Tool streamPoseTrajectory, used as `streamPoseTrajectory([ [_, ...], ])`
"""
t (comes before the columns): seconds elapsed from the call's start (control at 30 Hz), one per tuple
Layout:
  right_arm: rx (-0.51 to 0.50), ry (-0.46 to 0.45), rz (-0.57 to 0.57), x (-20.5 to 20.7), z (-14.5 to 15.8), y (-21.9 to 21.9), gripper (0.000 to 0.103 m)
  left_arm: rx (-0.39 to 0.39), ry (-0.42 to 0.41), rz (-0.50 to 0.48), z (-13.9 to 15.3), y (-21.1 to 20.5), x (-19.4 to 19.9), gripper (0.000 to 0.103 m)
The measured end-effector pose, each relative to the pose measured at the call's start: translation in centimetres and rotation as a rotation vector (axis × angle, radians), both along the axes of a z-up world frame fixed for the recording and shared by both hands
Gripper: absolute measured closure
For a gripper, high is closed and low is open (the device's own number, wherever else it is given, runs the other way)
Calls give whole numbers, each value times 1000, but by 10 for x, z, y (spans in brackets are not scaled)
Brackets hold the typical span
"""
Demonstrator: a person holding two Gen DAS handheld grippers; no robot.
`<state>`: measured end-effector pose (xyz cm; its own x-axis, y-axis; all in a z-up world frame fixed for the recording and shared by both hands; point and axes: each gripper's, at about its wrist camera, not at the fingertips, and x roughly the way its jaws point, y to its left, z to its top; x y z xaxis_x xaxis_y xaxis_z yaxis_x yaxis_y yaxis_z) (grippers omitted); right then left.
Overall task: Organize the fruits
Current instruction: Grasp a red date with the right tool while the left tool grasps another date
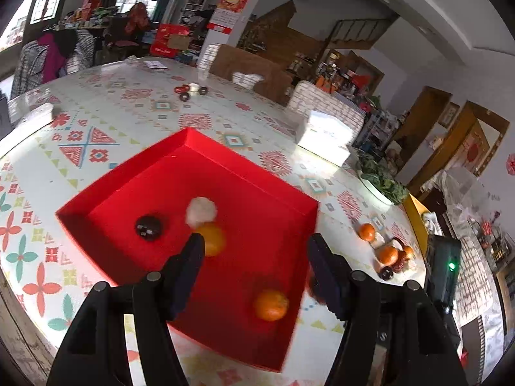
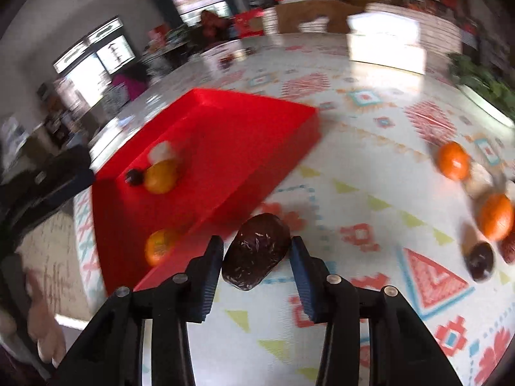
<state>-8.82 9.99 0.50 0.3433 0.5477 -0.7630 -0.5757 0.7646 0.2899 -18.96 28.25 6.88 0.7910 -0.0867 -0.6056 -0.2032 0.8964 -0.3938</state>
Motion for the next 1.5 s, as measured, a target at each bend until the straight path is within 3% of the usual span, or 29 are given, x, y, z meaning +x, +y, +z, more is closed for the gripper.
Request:
streamPoseTrajectory([
  [0.3, -3, 20, -174, -12, 3, -91, 64, 16, 5, -171, -4, -58, 17, 37],
  [0.37, 52, 47, -176, -15, 5, -111, 64, 4, 24, -213, -8, -71, 22, 37],
  [0.43, 125, 12, -207, -18, 20, -138, 64, 11, 34, -230, -11, -80, 24, 37],
  [0.47, 143, -23, -231, -21, 29, -151, 59, 16, 39, -237, -12, -84, 26, 37],
  [0.5, 156, -71, -269, -23, 39, -168, 43, 18, 44, -244, -13, -87, 27, 37],
  [0.57, 157, -122, -340, -20, 49, -198, 24, 17, 61, -263, -18, -97, 31, 37],
  [0.67, 131, -64, -408, -1, 44, -226, 24, 16, 83, -301, -26, -112, 37, 37],
  [0.83, 155, 0, -387, 21, 30, -229, 40, 59, 111, -404, -40, -150, 50, 37],
  [0.97, 22, -79, -359, 35, 26, -201, 45, 123, 141, -447, -50, -170, 63, 37],
  [1.13, -92, -95, -327, 54, 12, -181, 49, 180, 176, -465, -62, -183, 81, 37],
  [1.23, -53, -88, -327, 59, 11, -183, 49, 203, 180, -483, -62, -193, 84, 37],
  [1.3, -31, -76, -326, 62, 12, -183, 58, 246, 179, -495, -62, -200, 83, 52],
  [1.33, -20, -67, -323, 61, 11, -184, 61, 252, 177, -500, -62, -201, 82, 52],
  [1.4, -14, -57, -325, 59, 11, -184, 70, 238, 169, -497, -62, -199, 81, 52],
  [1.5, -14, -49, -333, 55, 9, -185, 73, 197, 148, -469, -58, -186, 77, 53],
])
